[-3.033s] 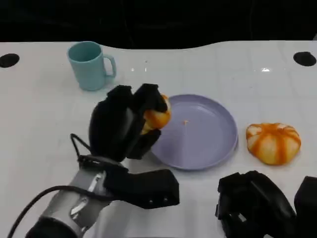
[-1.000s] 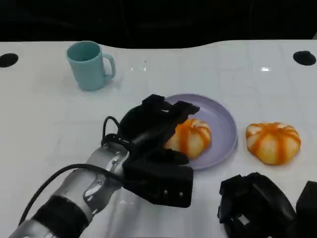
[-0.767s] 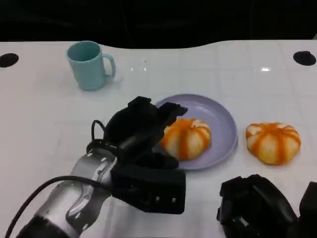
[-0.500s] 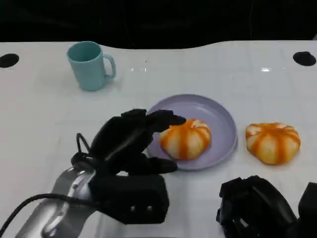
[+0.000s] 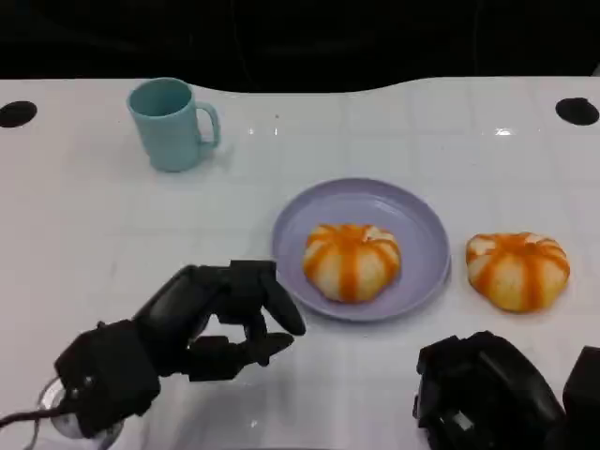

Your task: Grasp the bread from the table and place it into the plate.

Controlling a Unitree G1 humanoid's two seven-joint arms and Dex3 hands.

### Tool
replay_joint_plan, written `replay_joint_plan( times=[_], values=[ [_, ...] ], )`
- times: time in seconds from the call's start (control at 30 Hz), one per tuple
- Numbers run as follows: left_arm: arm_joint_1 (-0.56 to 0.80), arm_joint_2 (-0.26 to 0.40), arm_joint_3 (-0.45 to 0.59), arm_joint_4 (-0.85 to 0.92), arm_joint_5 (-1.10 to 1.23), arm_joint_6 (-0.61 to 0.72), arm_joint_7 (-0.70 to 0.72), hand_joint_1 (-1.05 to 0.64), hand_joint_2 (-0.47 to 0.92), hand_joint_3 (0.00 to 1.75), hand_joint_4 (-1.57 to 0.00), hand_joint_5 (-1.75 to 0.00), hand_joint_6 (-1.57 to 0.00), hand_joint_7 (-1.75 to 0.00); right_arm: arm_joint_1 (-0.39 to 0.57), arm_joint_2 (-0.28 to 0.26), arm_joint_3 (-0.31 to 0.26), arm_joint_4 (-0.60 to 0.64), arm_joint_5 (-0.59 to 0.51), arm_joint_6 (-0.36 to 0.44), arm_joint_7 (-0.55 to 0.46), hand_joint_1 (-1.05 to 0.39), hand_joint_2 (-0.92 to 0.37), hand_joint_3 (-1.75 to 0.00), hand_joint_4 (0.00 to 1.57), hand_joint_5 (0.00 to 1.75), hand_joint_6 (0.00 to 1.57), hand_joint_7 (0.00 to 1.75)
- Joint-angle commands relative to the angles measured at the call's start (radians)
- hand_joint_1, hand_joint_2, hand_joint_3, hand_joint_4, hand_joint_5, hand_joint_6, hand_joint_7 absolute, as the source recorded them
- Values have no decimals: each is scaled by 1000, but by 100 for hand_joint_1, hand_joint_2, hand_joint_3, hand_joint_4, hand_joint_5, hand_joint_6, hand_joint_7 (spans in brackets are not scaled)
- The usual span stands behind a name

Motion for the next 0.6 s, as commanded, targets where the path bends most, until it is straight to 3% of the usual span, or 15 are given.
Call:
replay_joint_plan(
  times=[0.03, 0.27, 0.6],
  values=[
    [82, -40, 28, -3, -96, 11, -66, -77, 92, 37, -83, -174, -81, -144, 11, -10, 0, -25, -3, 3, -10, -105, -13, -126, 152, 132, 157, 100],
    [159, -87, 55, -40, -219, 119, -160, -79, 92, 38, -85, -175, -77, -161, 10, -9, -1, -48, 7, 40, -17, -105, -8, -130, 153, 132, 157, 99],
    [190, -121, 84, -48, -236, 153, -208, -77, 92, 32, -90, -175, -81, -166, 18, -16, 1, -66, -2, 51, -21, -105, -5, -136, 153, 132, 157, 102]
  ],
)
